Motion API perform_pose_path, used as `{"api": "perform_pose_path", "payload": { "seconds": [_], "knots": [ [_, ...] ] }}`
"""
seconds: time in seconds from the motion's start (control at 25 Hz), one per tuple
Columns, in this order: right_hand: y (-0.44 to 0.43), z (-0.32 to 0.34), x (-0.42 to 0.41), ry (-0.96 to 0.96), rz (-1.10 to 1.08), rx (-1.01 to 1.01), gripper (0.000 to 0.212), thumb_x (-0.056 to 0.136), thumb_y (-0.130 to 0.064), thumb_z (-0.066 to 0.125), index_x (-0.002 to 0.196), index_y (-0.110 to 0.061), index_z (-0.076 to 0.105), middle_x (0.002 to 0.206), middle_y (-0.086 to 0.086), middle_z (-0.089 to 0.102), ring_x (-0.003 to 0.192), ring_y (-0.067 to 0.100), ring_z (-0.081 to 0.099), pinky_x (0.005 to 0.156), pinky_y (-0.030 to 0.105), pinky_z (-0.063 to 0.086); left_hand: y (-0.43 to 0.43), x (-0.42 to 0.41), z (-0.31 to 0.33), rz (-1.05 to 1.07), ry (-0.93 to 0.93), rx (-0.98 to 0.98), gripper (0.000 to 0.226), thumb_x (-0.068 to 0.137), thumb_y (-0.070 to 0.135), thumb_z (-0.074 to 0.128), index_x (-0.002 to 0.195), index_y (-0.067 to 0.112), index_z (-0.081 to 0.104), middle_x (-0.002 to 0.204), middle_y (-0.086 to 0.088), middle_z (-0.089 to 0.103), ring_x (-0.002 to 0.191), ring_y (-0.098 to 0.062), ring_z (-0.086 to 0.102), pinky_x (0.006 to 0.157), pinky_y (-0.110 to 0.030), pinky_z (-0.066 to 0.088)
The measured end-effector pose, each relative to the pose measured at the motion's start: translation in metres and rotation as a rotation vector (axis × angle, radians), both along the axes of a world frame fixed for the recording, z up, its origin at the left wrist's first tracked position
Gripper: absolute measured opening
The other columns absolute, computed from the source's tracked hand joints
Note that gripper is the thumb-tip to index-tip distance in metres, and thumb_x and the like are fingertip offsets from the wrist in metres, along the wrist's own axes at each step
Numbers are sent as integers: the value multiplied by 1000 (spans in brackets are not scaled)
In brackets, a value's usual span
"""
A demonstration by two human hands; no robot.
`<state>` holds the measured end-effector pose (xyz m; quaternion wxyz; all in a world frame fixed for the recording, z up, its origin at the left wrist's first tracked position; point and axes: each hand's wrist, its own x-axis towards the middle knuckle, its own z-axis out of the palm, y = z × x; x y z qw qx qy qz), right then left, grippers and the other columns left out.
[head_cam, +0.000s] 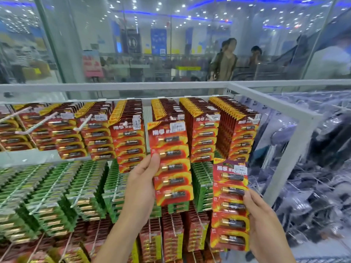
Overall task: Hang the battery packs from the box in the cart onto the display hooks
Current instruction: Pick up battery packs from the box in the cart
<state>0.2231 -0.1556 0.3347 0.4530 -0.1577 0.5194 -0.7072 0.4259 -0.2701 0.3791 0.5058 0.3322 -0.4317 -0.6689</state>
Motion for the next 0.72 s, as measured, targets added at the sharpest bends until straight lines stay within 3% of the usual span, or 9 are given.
{"api": "perform_pose_path", "payload": {
  "seconds": [0.16, 0.4, 0.72],
  "knots": [
    [1, 2, -2, -26, 9, 18, 38, 99, -24, 57, 134, -9, 62, 115, 18, 75, 105, 41, 72, 89, 55, 56, -11, -16, 13, 13, -14, -20, 24, 106, 28, 53, 111, 18, 74, 107, -9, 80, 94, -30, 78, 81, -49, 65],
    [8, 4, -2, -45, 22, 12, 29, 100, -20, 56, 124, -8, 67, 107, 17, 78, 95, 37, 74, 82, 48, 56, -21, -28, 8, 13, -34, 16, 31, 105, 32, 53, 125, 15, 70, 114, -10, 78, 101, -31, 77, 89, -52, 61],
    [8, 10, 12, -68, 6, 1, 24, 100, -19, 55, 114, -6, 69, 97, 18, 78, 76, 31, 78, 78, 47, 54, -57, -38, -3, 97, -175, -14, 34, 103, 48, 57, 120, 22, 73, 109, -3, 80, 102, -26, 77, 95, -53, 59]
  ]
}}
